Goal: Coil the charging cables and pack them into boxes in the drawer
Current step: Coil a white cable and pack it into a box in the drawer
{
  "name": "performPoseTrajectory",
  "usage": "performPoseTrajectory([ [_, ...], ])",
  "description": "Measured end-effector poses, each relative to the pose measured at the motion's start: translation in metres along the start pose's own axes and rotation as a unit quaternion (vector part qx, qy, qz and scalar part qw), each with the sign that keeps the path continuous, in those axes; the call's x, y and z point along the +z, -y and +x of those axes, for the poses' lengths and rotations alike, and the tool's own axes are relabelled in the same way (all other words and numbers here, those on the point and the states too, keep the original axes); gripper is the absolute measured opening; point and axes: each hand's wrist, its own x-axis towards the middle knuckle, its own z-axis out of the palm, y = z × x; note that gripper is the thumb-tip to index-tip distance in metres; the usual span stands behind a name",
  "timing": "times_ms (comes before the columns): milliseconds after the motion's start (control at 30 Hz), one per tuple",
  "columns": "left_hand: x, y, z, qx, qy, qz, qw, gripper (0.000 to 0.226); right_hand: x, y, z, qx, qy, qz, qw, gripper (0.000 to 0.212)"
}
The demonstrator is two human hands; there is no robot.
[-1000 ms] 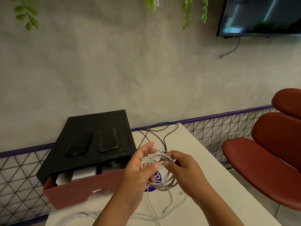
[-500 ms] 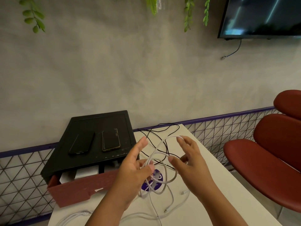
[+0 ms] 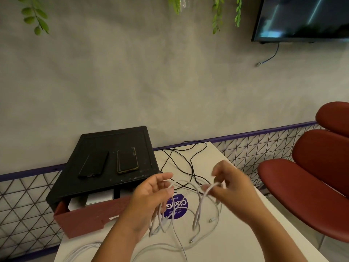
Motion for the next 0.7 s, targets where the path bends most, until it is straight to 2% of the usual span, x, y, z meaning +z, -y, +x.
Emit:
performPoseTrajectory([
  [67,0.005,-0.005,0.0,0.006,0.029,-0.069,0.997,0.031,0.008,0.004,-0.005,-0.029,0.067,-0.132,0.989,0.031],
  [167,0.013,-0.012,-0.001,0.011,0.081,-0.096,0.992,0.026,0.025,0.009,-0.01,-0.083,0.13,-0.195,0.969,0.053],
  [267,0.018,-0.019,-0.004,0.016,0.119,-0.087,0.989,0.02,0.035,0.007,-0.01,-0.146,0.132,-0.219,0.956,0.036],
  [333,0.019,-0.02,-0.005,0.026,0.121,-0.071,0.99,0.019,0.037,0.002,-0.009,-0.153,0.12,-0.202,0.96,0.026],
  [433,0.017,-0.018,-0.004,0.053,0.105,-0.023,0.993,0.031,0.04,-0.006,-0.004,-0.164,0.097,-0.186,0.964,0.036],
  [533,0.012,-0.012,0.0,0.05,0.045,0.056,0.996,0.04,0.038,-0.011,0.0,-0.142,0.064,-0.148,0.977,0.044],
  [600,0.008,-0.006,0.004,0.051,-0.01,0.101,0.994,0.048,0.033,-0.011,0.004,-0.11,0.043,-0.076,0.99,0.041],
  [700,0.007,-0.002,0.006,0.033,-0.066,0.1,0.992,0.033,0.028,-0.011,0.011,-0.087,-0.003,0.017,0.996,0.041],
])
